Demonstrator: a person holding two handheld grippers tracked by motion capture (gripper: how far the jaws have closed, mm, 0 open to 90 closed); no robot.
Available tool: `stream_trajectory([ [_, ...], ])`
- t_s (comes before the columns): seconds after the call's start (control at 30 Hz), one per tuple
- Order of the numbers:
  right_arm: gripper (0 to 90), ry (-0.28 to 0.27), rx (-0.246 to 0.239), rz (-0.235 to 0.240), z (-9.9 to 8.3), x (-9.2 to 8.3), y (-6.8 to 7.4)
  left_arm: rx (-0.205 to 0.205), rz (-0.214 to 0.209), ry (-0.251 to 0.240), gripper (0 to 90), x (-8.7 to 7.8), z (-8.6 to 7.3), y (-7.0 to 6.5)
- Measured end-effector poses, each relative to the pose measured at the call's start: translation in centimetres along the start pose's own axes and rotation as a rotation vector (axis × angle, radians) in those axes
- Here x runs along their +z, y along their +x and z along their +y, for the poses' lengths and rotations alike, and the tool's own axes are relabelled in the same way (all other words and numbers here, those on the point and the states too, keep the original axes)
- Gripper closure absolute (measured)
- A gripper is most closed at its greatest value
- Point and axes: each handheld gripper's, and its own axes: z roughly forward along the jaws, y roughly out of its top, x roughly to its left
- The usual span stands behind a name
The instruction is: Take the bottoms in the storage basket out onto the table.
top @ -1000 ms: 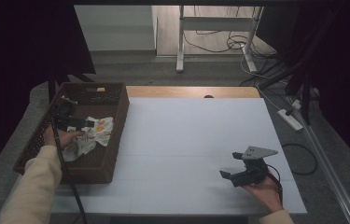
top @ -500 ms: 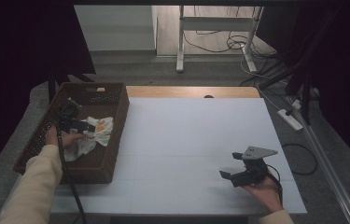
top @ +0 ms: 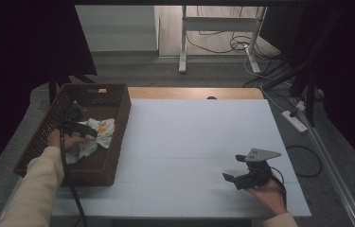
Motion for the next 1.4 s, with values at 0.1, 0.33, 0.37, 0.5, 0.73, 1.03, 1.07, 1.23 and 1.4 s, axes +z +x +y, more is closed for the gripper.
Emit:
stream_trajectory([
  [0.1, 8.9, 0.000, -0.001, 0.000, 0.0, 0.0, 0.0, 0.003, 0.008, 0.018, 7.5, 0.3, 0.0, -0.1],
  [0.33, 8.9, 0.001, 0.000, 0.001, 0.0, 0.0, 0.0, 0.001, 0.025, 0.050, 13.8, 0.8, 0.1, -0.1],
  [0.37, 8.9, 0.002, 0.000, 0.001, 0.0, 0.0, 0.0, 0.000, 0.025, 0.054, 15.9, 0.8, 0.1, -0.1],
  [0.5, 8.9, 0.004, -0.002, 0.000, 0.0, 0.0, 0.0, 0.011, 0.001, 0.062, 28.8, 0.9, 0.0, -0.1],
  [0.73, 8.9, 0.006, -0.004, 0.000, 0.0, 0.0, 0.0, 0.027, -0.040, 0.058, 55.2, 0.8, 0.0, -0.2],
  [1.03, 9.0, 0.007, -0.005, -0.002, -0.1, 0.0, 0.0, 0.049, -0.047, 0.041, 70.4, 0.3, 0.0, -0.2],
  [1.07, 9.0, 0.007, -0.005, -0.002, -0.1, 0.0, 0.0, 0.046, -0.048, 0.038, 70.8, 0.2, 0.0, -0.2],
  [1.23, 9.0, 0.007, -0.003, -0.006, 0.0, 0.0, 0.0, 0.046, -0.048, 0.003, 71.0, -0.6, -0.1, -0.2],
  [1.4, 9.0, 0.005, -0.003, -0.006, -0.1, 0.0, 0.0, 0.046, -0.044, -0.027, 71.0, -1.3, -0.3, -0.2],
])
